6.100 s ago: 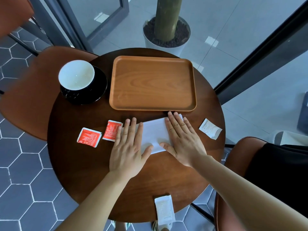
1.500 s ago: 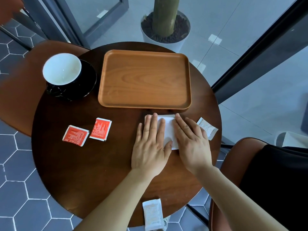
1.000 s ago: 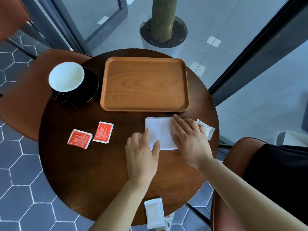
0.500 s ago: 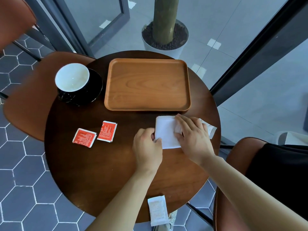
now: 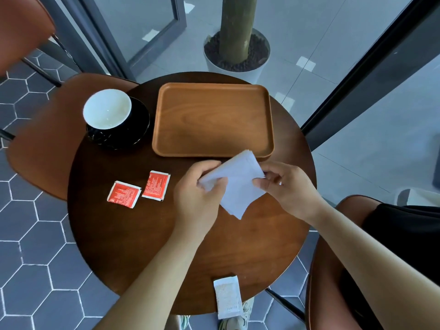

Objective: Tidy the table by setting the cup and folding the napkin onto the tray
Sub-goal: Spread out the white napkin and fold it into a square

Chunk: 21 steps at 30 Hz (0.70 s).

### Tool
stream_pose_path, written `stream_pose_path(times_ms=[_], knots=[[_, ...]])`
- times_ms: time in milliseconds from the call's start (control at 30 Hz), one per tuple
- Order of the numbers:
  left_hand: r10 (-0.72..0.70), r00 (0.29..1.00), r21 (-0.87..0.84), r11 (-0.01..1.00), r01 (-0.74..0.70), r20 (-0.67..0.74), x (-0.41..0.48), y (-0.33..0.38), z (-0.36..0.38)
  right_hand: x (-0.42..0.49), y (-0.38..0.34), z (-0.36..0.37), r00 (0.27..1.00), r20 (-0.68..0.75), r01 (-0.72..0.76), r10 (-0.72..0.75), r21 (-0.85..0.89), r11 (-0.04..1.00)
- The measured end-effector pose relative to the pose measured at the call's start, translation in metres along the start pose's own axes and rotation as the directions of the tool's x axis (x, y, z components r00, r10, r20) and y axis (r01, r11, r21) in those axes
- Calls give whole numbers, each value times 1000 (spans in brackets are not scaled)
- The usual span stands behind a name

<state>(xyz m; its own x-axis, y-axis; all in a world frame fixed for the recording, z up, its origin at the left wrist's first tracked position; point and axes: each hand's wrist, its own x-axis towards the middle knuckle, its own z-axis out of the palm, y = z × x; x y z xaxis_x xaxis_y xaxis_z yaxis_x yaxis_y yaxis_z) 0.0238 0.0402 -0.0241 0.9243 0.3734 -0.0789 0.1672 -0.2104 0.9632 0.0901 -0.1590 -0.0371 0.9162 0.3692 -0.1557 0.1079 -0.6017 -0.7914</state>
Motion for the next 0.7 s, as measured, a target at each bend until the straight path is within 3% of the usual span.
stream_pose_path(times_ms=[100,233,400,700], knots=[[-253,967,-317,914,252,37,6,8,-2,-4,-10,11,991,-59,-96,122,329,939],[-343,930,-225,903,365,132,6,2,-8,-2,-21,28,969,-90,-154,231,511,846],[-277,960,-84,956,281,50,14,-10,-30,1,-33,48,956,-66,-202,285,557,805],[-60,997,207,977,49,47,52,-17,-72,24,-68,77,922,-183,-252,341,385,888]])
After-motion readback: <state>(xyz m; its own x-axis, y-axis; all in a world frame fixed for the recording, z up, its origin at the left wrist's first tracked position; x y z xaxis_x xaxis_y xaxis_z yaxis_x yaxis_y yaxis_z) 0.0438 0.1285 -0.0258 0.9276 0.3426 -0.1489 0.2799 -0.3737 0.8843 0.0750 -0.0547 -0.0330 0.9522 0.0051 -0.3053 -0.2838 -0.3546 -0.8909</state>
